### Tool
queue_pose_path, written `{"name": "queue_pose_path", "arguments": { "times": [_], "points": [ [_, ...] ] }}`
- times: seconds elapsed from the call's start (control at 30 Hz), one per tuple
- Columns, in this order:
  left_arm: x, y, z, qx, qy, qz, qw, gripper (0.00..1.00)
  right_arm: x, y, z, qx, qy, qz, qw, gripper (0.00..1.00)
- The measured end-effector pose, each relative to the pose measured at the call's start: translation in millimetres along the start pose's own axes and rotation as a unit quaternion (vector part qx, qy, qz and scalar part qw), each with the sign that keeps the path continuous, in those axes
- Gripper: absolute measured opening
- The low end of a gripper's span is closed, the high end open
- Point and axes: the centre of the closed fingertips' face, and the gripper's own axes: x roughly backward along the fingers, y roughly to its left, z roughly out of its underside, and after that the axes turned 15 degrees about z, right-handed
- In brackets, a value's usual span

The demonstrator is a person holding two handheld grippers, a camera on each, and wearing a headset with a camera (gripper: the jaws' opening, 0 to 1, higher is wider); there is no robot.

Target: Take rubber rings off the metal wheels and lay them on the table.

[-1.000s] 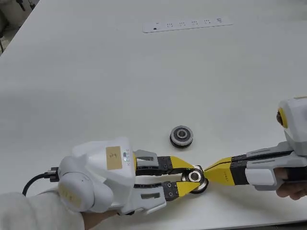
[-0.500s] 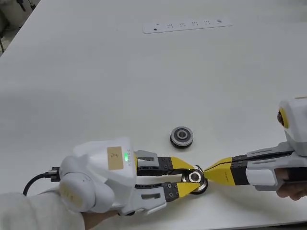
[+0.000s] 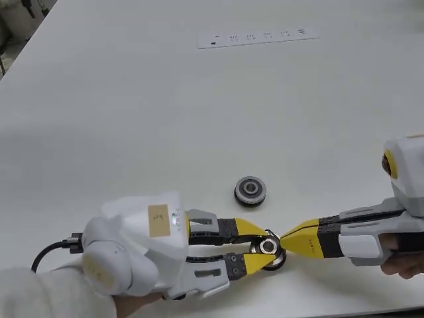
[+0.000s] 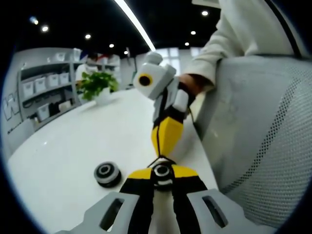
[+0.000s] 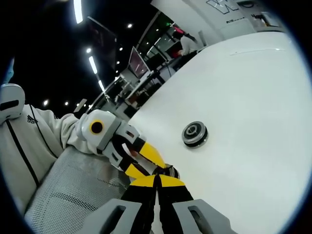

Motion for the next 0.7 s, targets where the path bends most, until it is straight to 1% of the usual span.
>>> {"name": "queue_pose_path", "arguments": {
  "times": [0.1, 0.13, 0.17, 0.2, 0.27, 0.33, 0.43, 0.5, 0.53, 0.67, 0.7],
  "points": [
    [-0.1, -0.3, 0.0, -0.001, 0.0, 0.001, 1.0, 0.14, -0.1, 2.4, 0.1, -0.001, 0.001, -0.006, 1.0, 0.0],
    [0.0, -0.3, 0.0, -0.001, 0.0, 0.001, 1.0, 0.14, 0.6, 8.0, -1.1, -0.011, -0.001, -0.021, 0.9997, 0.0],
    [0.0, -0.4, 0.0, -0.001, 0.0, 0.001, 1.0, 0.14, 0.8, 11.1, -6.8, -0.024, -0.015, -0.029, 0.9992, 0.0],
    [-0.1, -0.7, -0.1, -0.002, 0.0, 0.002, 1.0, 0.14, 2.8, 9.0, -7.3, -0.023, -0.012, -0.03, 0.9992, 0.0],
    [0.1, -0.5, -0.1, -0.001, 0.0, 0.001, 1.0, 0.14, 2.0, 5.5, -6.4, -0.025, -0.011, -0.022, 0.9994, 0.0],
    [0.3, -0.5, -0.1, -0.001, 0.0, 0.001, 1.0, 0.14, 1.8, 3.4, -5.3, -0.028, -0.012, -0.019, 0.9994, 0.0],
    [0.4, -0.5, -0.2, 0.0, 0.0, 0.001, 1.0, 0.14, 0.3, -0.9, -2.5, -0.02, -0.005, -0.006, 0.9998, 0.0],
    [0.5, -0.4, -0.2, 0.001, 0.0, 0.002, 1.0, 0.14, -2.3, -6.7, 3.2, -0.014, 0.01, 0.012, 0.9998, 0.0],
    [0.4, -0.4, -0.3, 0.0, 0.002, 0.002, 1.0, 0.14, -3.1, -8.2, 4.7, -0.015, 0.013, 0.016, 0.9997, 0.0],
    [-0.2, 0.2, -1.1, 0.006, 0.007, 0.002, 1.0, 0.14, -2.9, -9.2, 5.8, -0.021, 0.017, 0.016, 0.9995, 0.0],
    [-0.7, 0.6, -1.5, 0.008, 0.013, 0.004, 0.9999, 0.14, -3.0, -8.8, 5.5, -0.02, 0.017, 0.017, 0.9995, 0.0]
  ]
}}
